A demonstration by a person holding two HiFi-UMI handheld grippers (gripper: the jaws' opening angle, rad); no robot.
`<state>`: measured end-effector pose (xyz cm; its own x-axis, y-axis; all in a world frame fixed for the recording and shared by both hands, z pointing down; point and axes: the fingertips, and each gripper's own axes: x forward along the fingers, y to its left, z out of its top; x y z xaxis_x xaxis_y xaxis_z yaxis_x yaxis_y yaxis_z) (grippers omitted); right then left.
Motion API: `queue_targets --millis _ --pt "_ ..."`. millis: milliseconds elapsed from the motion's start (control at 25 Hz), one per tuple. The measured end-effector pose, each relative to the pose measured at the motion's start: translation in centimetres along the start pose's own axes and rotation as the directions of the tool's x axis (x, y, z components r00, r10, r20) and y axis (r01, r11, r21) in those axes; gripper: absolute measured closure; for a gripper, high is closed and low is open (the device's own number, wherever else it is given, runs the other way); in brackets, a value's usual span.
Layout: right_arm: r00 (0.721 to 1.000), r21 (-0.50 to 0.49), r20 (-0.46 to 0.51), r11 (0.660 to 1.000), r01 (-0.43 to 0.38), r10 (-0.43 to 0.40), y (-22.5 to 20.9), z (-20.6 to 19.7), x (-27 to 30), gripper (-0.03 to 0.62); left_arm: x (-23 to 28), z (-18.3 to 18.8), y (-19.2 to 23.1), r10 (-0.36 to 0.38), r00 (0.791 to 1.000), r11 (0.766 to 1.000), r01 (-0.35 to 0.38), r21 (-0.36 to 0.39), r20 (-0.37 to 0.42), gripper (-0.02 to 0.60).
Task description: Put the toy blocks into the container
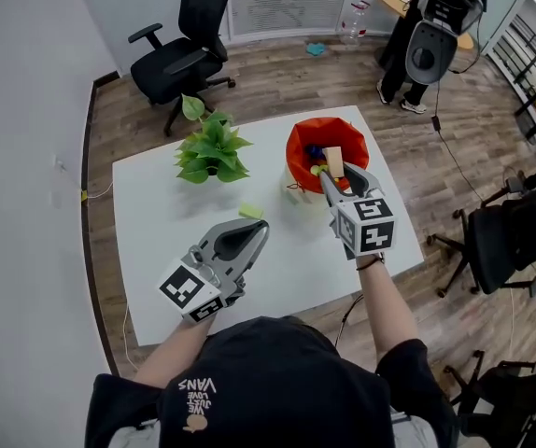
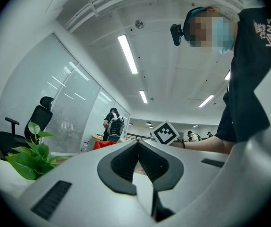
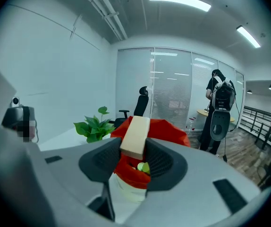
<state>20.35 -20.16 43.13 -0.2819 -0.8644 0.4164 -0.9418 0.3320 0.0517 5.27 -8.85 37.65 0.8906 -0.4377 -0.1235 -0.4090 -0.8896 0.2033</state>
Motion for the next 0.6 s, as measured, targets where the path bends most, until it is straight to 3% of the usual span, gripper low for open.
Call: queue_targets --millis 360,600 --pt "0.996 0.032 -0.089 0.999 -0.003 0.006 -1.5 -2.6 2.9 0.421 -0.1 0.0 0.3 0.020 1.000 1.000 -0.020 0.004 -0.011 0.571" --pt "0.997 0.037 -0.078 0.999 0.005 -0.002 -1.6 -3.0 3.1 0.421 -0.2 -0.1 0.6 0.031 0.999 0.999 -0.031 0.007 -0.012 0.571"
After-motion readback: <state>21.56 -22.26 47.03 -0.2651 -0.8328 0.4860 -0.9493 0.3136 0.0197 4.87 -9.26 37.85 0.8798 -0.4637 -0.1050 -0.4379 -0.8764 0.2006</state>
